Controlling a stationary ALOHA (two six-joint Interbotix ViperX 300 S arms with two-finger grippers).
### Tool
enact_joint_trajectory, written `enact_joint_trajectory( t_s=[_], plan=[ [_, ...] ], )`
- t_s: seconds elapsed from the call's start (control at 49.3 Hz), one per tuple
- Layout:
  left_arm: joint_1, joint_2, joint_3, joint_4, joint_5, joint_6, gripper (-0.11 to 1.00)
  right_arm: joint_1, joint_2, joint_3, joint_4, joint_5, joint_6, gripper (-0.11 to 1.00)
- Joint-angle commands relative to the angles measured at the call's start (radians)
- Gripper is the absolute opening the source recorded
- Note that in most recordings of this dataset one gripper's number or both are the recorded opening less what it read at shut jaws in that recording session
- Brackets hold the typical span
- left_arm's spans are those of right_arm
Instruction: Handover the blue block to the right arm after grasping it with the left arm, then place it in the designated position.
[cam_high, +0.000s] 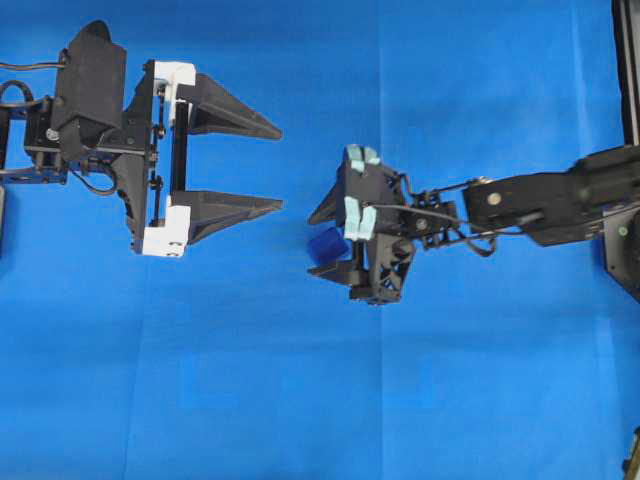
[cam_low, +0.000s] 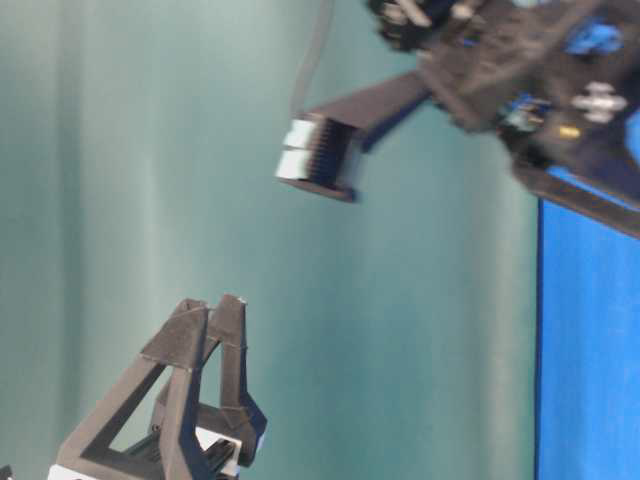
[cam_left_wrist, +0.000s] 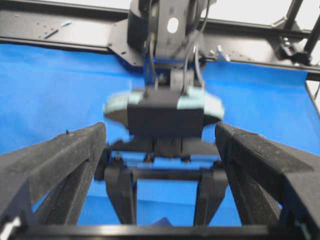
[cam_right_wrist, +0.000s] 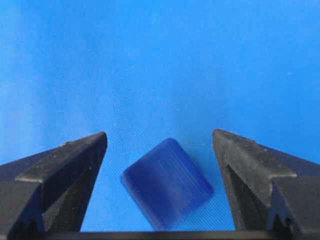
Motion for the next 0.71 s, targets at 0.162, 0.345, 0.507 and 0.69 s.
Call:
enact_joint_trajectory(
  t_s=[0.162, 0.345, 0.507, 0.69],
  plan=[
    [0.002, -0.018, -0.011, 0.002, -0.009, 0.000, 0.93, 0.005, -0.213, 0.008, -0.018, 0.123, -0.003, 0.84],
    [0.000, -0.018, -0.011, 0.002, -0.009, 0.000, 0.93, 0.005, -0.357, 0.037, -0.035, 0.198, -0.003, 0.83],
    [0.002, -0.018, -0.011, 0.002, -0.008, 0.000, 0.93, 0.005, -0.479, 0.054, -0.046, 0.281, -0.003, 0.83],
    [0.000, -0.018, -0.011, 0.002, -0.009, 0.000, 0.93, 0.003, -0.601, 0.074, -0.067, 0.336, -0.003, 0.83]
  ],
)
